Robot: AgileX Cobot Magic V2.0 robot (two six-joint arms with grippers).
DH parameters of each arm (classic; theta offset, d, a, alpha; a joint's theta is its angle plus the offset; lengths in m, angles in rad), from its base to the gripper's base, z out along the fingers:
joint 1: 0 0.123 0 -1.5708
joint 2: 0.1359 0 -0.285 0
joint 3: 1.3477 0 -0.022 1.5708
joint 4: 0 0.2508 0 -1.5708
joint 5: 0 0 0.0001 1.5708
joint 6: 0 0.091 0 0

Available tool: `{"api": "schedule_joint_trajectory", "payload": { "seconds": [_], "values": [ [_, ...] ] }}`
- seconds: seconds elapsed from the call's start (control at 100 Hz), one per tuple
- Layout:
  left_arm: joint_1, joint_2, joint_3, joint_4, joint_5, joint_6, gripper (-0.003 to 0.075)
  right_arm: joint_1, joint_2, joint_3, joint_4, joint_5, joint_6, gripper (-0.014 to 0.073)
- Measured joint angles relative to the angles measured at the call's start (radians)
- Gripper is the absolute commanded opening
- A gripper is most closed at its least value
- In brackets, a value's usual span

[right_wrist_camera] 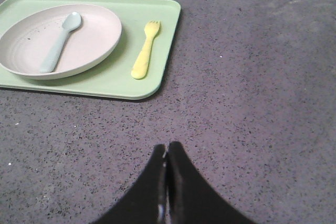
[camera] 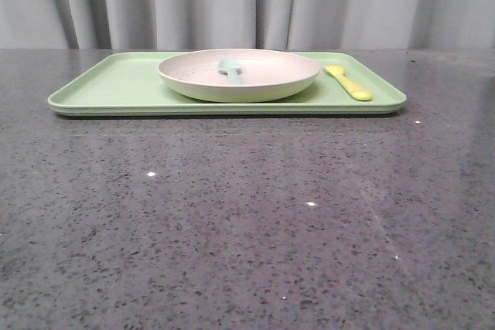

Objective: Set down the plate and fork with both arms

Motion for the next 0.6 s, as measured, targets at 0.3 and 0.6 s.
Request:
{"api": "schedule_joint_trajectory", "payload": {
  "seconds": [0.3,0.6],
  "values": [
    [0.0,-0.061,0.021,0.0,0.004,0.0,-0.002,0.0,-0.043,0.006,0.0,0.002,0.0,-0.0067],
    [0.0,-0.061,0.022,0.0,0.007,0.0,-0.002,0.0,-0.043,0.006,0.0,0.008,0.0,-0.0067]
  ]
}}
